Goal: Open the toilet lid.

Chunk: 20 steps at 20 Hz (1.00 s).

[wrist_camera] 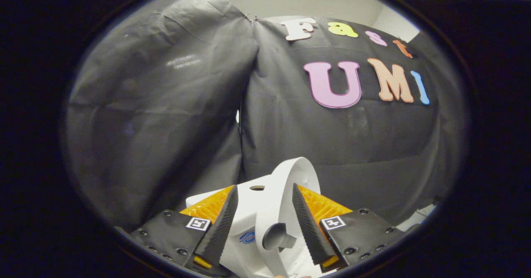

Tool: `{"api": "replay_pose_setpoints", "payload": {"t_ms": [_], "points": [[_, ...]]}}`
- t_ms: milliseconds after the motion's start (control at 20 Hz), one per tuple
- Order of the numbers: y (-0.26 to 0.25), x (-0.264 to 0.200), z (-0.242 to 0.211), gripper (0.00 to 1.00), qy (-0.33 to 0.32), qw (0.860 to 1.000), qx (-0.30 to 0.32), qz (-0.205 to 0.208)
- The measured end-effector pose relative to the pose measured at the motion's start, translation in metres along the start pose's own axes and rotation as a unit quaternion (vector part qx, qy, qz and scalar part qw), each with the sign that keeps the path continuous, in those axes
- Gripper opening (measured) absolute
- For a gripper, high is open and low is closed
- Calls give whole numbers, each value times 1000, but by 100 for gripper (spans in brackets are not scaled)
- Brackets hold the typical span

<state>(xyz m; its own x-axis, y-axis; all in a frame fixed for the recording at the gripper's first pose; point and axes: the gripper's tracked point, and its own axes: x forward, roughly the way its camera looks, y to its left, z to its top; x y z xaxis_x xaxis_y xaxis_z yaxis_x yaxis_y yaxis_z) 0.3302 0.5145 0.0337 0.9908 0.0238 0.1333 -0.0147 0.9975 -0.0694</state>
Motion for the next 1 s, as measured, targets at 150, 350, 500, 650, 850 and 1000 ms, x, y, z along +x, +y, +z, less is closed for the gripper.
{"api": "replay_pose_setpoints", "payload": {"t_ms": [150, 350, 500, 650, 850, 1000], "points": [[-3, -6, 19, 73, -14, 1000, -2, 4], [-35, -24, 32, 81, -20, 999, 20, -19], [-77, -42, 25, 81, 2, 999, 20, -48], [-135, -62, 18, 80, 17, 996, 12, -90], [-211, -98, 17, 80, 36, 989, -10, -140], [-253, -118, 23, 80, 36, 989, -20, -144]]}}
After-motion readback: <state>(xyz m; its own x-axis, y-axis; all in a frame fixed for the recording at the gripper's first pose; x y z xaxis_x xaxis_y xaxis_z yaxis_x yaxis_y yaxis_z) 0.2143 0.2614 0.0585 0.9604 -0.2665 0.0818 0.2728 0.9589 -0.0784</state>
